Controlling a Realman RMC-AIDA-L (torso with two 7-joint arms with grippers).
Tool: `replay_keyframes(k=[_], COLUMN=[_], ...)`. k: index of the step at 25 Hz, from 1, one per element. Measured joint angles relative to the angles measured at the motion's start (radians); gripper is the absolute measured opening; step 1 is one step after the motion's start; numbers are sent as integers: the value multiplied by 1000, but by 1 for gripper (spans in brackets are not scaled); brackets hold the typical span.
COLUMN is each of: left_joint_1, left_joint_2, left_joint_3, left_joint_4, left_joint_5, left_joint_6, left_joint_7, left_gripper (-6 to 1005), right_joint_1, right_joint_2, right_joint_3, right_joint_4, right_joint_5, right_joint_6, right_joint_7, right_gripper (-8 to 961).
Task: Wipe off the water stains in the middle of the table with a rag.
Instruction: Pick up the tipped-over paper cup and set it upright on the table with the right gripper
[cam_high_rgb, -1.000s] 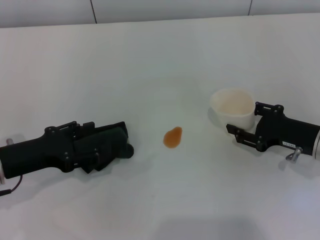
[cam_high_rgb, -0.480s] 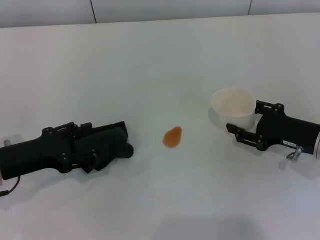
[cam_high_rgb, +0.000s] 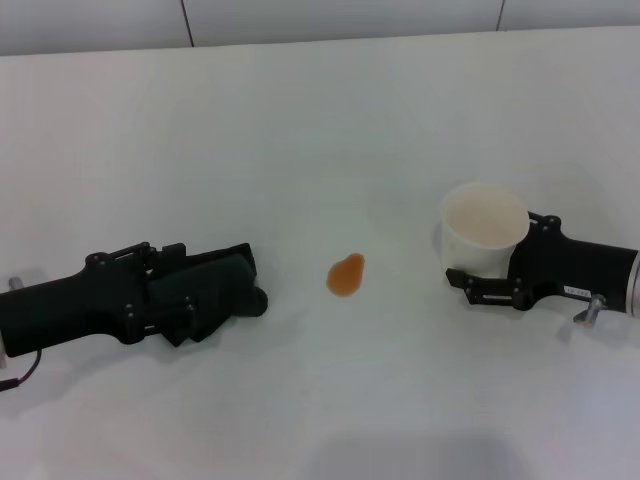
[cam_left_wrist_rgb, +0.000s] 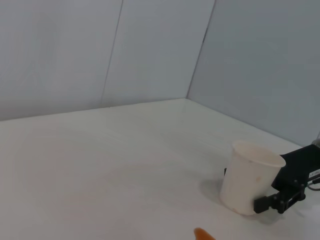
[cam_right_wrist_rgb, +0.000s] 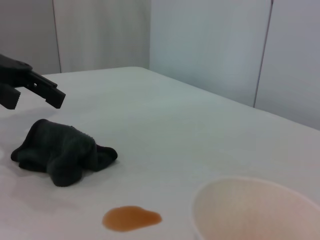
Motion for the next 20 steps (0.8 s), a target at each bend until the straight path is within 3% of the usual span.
replay_keyframes(k=[14, 20], left_joint_1=[2, 2], left_joint_2=[3, 3], left_joint_3=[0, 0], left_joint_4=[0, 0], left_joint_5=[-2, -2], left_joint_6=[-12, -19], left_joint_7=[2, 1], left_gripper=[748, 746], right_joint_1=[-75, -101], right_joint_2=[-2, -4], right_joint_3=[23, 53], right_joint_4=[-234, -290], right_joint_5=[-265, -295], right_joint_6=[0, -36], right_joint_7=[229, 257], right_gripper=[872, 872])
